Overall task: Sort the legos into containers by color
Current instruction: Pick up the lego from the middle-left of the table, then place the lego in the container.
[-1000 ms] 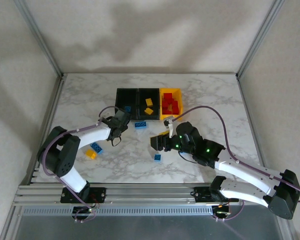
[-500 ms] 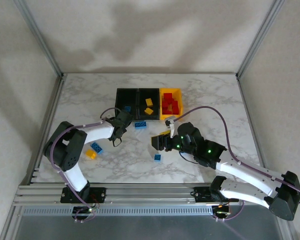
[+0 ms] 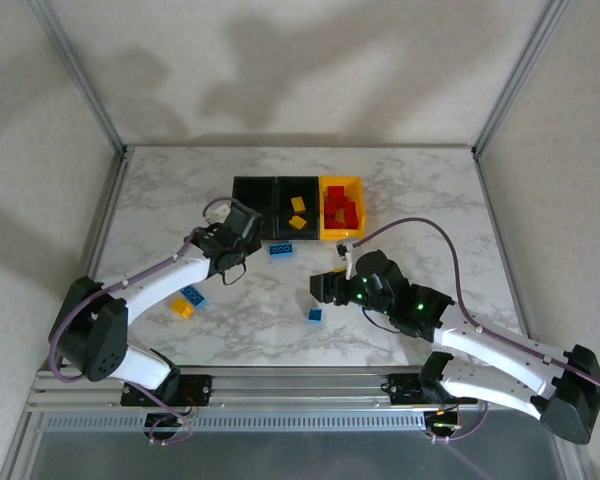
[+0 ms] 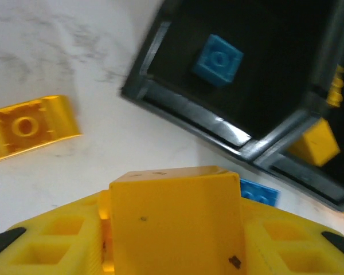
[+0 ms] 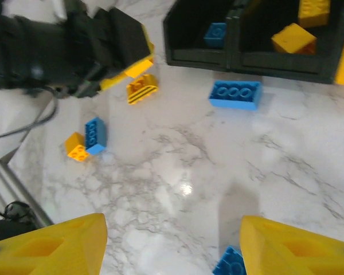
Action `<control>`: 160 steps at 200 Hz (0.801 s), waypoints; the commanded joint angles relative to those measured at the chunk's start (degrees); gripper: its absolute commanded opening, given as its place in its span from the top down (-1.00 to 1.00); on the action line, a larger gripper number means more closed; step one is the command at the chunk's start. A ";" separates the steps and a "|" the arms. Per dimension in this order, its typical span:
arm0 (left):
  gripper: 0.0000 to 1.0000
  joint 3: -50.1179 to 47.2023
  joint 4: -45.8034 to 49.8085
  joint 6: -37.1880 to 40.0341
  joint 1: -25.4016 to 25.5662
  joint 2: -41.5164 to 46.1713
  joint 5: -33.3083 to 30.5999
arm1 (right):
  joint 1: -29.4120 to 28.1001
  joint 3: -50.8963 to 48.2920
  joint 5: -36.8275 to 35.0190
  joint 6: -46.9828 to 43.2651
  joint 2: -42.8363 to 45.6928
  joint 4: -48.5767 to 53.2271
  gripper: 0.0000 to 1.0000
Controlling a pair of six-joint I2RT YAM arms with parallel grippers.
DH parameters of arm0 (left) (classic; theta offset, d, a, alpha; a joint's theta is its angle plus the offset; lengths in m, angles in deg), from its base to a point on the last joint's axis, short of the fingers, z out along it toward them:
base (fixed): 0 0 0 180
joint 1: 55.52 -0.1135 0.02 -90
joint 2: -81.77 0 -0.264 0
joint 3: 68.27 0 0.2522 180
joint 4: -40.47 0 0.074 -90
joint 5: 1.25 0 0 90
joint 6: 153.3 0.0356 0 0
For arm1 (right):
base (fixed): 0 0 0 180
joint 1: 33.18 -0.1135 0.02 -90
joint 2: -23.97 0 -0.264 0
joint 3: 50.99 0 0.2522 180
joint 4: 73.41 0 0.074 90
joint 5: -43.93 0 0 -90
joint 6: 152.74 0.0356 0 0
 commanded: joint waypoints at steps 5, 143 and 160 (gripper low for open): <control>0.29 6.70 -2.11 6.88 1.40 -3.67 8.34 | 0.47 -1.71 -4.83 3.54 2.08 2.24 -0.25; 0.20 42.12 3.60 11.23 1.45 -38.62 13.30 | 0.94 -3.50 -8.44 5.99 7.71 5.33 -0.25; 0.09 43.91 4.16 11.23 1.48 -40.00 13.61 | 1.02 -3.68 -8.77 6.10 8.73 5.88 -0.25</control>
